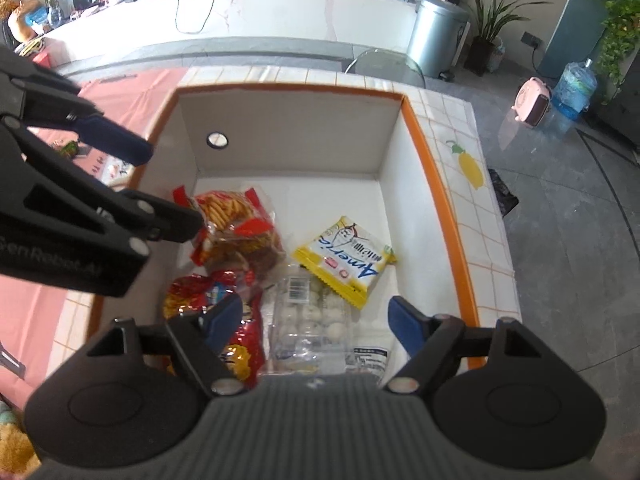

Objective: Organize snacks
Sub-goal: 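Withdraw both tools from the box back over the table, then grasp the orange nut packet with the left tool while the right tool grasps the clear seaweed-snack bag, then lift the nut packet with the left tool while the right tool lifts the seaweed-snack bag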

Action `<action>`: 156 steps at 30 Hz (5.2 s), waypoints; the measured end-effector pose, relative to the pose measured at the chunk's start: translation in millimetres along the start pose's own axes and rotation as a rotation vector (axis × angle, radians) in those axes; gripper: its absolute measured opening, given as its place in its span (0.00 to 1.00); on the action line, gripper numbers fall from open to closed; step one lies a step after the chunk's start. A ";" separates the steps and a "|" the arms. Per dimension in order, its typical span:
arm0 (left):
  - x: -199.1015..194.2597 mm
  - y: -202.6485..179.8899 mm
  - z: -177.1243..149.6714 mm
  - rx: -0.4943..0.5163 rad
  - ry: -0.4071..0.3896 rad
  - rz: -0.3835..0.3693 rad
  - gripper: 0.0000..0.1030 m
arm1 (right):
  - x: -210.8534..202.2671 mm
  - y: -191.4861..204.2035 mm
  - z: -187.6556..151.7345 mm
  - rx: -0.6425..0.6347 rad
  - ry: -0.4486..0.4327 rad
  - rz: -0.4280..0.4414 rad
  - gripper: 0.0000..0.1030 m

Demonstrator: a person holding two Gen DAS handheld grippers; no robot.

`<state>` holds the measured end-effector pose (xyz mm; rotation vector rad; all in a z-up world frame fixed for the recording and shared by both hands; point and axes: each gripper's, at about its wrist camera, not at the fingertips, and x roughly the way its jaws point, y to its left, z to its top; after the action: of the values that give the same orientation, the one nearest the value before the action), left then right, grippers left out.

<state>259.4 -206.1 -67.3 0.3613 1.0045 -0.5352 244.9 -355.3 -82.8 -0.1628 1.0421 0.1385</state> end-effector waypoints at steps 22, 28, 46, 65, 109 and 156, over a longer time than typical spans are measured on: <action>-116.6 53.6 -129.5 -0.307 -0.196 0.120 0.74 | -107.5 91.3 -42.9 0.116 -0.224 -0.003 0.75; -133.2 82.4 -172.6 -0.402 -0.214 0.158 0.74 | -115.6 135.1 -57.3 0.120 -0.301 0.004 0.75; -145.6 177.0 -252.3 -0.643 -0.273 0.176 0.76 | -68.9 238.3 -57.7 0.061 -0.331 0.083 0.69; -48.9 249.2 -203.4 -0.580 -0.211 0.205 0.80 | 59.1 250.4 35.5 -0.161 -0.386 -0.123 0.65; -3.5 226.0 -210.4 -0.637 -0.095 0.100 0.69 | 98.5 258.0 21.8 -0.140 -0.306 -0.083 0.35; 4.2 154.2 -242.7 -0.376 -0.130 0.164 0.84 | 72.0 236.7 -44.4 -0.058 -0.240 0.176 0.47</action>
<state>181.2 44.6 -184.3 0.0706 0.9171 -0.2114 198.0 -129.7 -183.3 -0.1033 0.8121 0.3399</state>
